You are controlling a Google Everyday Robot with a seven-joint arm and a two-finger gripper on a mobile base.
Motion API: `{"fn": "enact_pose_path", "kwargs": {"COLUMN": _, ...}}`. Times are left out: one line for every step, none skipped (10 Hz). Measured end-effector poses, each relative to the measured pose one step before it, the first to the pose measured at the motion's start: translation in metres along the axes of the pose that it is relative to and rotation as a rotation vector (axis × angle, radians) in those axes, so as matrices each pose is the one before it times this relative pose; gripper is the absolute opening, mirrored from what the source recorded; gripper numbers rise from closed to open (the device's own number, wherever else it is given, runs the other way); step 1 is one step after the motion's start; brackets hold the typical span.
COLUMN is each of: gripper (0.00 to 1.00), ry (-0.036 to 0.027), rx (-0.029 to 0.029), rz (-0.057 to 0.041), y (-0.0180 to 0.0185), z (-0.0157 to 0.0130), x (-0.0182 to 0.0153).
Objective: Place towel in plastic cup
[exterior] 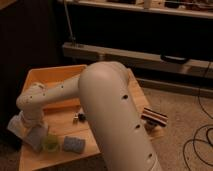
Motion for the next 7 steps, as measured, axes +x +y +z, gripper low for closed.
{"fn": "enact_pose_path", "kwargs": {"gripper": 0.49, "ry": 0.01392, "rx": 0.0186, "rz": 0.0093, "y": -0.00214, "z": 0.00433, "x": 0.0008}}
{"fn": "enact_pose_path", "kwargs": {"gripper": 0.39, "ry": 0.0091, "rx": 0.01115, "rz": 0.01054, "y": 0.0004, "z": 0.00362, "x": 0.00045}}
{"fn": "enact_pose_path", "kwargs": {"gripper": 0.27, "ry": -0.00085, "rx": 0.01196, "rz": 0.02261, "y": -0.00457, "z": -0.00296, "x": 0.00034}}
{"fn": "enact_pose_path", "kwargs": {"gripper": 0.19, "ry": -0.01119, "rx": 0.00286, "rz": 0.01106, "y": -0.00179, "z": -0.00579, "x": 0.00064}}
{"fn": "enact_pose_path", "kwargs": {"gripper": 0.09, "ry": -0.0225, "rx": 0.003, "rz": 0.00927, "y": 0.00007, "z": -0.01184, "x": 0.00094}}
{"fn": "enact_pose_path", "kwargs": {"gripper": 0.02, "ry": -0.02726, "rx": 0.00477, "rz": 0.00505, "y": 0.00005, "z": -0.01639, "x": 0.00085}}
{"fn": "enact_pose_path", "kwargs": {"gripper": 0.0, "ry": -0.03242, "rx": 0.00434, "rz": -0.00109, "y": 0.00191, "z": -0.02245, "x": 0.00099}}
